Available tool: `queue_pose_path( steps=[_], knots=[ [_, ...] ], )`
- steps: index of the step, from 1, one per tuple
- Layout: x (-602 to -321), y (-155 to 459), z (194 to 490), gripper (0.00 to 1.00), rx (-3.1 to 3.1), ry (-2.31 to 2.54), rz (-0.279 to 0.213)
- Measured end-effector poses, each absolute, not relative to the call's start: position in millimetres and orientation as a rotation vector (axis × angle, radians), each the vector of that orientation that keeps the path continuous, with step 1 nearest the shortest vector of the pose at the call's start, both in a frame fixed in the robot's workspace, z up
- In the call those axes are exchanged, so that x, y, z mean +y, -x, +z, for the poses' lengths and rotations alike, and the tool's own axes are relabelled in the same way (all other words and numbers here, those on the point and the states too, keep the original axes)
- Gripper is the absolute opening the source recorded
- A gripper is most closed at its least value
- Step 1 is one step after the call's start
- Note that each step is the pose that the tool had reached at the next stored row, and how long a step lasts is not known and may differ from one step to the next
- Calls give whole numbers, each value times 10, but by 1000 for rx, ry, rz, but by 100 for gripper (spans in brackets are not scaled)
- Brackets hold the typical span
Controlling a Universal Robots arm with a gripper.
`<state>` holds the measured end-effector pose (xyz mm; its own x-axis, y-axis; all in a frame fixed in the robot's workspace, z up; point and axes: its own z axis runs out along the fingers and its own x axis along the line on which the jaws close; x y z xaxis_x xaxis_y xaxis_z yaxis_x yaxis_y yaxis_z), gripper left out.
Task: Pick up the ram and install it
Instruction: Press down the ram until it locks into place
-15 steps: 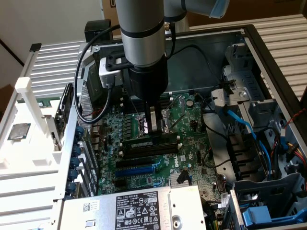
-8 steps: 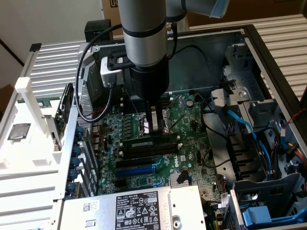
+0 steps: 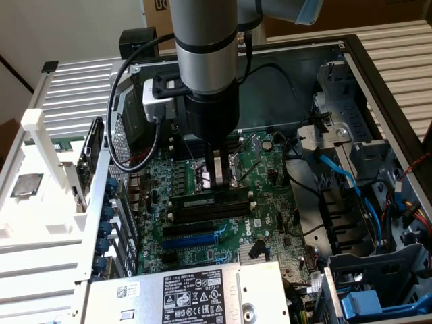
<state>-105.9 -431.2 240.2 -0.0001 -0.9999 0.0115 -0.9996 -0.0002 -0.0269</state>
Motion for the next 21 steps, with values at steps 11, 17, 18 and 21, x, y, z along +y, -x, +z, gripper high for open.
queue_pose_path(
  steps=[11,17,18,21],
  knots=[
    [-4318,1030,2400,13,2206,2220,-41],
    [-4327,1032,2395,13,2207,2220,-41],
    [-4329,1032,2395,13,2207,2220,-41],
    [-4329,1032,2389,13,2209,2218,-41]
  ],
)
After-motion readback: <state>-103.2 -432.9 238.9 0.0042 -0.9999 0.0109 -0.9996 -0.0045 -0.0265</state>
